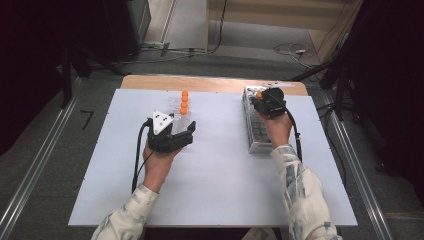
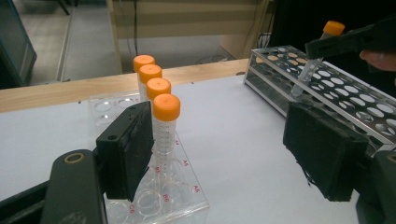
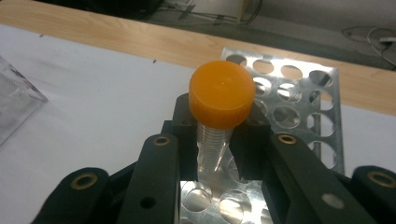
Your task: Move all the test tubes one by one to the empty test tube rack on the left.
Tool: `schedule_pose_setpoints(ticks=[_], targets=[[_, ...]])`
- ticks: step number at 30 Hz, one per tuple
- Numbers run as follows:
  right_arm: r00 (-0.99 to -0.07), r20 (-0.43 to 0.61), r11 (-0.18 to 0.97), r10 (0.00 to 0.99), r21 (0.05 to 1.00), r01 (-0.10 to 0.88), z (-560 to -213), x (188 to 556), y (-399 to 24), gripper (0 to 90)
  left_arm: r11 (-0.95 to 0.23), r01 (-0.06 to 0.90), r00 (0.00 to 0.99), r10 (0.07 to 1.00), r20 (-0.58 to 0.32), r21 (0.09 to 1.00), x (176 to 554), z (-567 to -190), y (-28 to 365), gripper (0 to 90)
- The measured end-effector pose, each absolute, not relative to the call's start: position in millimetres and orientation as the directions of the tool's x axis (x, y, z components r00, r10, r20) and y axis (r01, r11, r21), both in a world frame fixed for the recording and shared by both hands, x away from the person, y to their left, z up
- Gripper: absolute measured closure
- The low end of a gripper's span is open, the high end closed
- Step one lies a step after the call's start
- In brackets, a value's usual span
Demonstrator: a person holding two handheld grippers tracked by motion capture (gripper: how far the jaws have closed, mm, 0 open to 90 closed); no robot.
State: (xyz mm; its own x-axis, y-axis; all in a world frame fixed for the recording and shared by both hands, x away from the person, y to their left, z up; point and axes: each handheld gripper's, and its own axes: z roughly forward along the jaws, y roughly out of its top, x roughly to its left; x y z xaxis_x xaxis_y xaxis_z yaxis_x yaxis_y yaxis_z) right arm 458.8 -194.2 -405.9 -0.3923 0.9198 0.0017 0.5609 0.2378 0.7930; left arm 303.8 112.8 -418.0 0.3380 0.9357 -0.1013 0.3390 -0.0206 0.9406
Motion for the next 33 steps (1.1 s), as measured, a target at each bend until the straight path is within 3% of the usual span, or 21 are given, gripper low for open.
schedule_pose_setpoints(ticks=[9,15,23,33], targets=[[-0.421,-0.011,0.223,0.907,0.860,0.459,-372.8,434.9,-200.7,71.4,-0.015,0.329,0.345,0.933,-0.105,0.944,300.6,-415.0,112.0,24.7],[-0.517,-0.031,0.288,0.855,0.859,0.424,-366.1,411.1,-189.6,71.4,-0.014,0.322,0.357,0.928,-0.108,0.947,298.5,-412.7,109.0,25.0],[-0.663,0.001,0.353,0.748,0.846,0.400,-380.7,379.7,-157.7,71.4,-0.016,0.325,0.387,0.915,-0.118,0.946,295.7,-410.4,103.9,25.1],[-0.768,0.000,0.444,0.641,0.816,0.370,-409.1,353.9,-114.0,71.4,-0.028,0.335,0.440,0.888,-0.130,0.942,294.1,-409.9,97.1,29.8]])
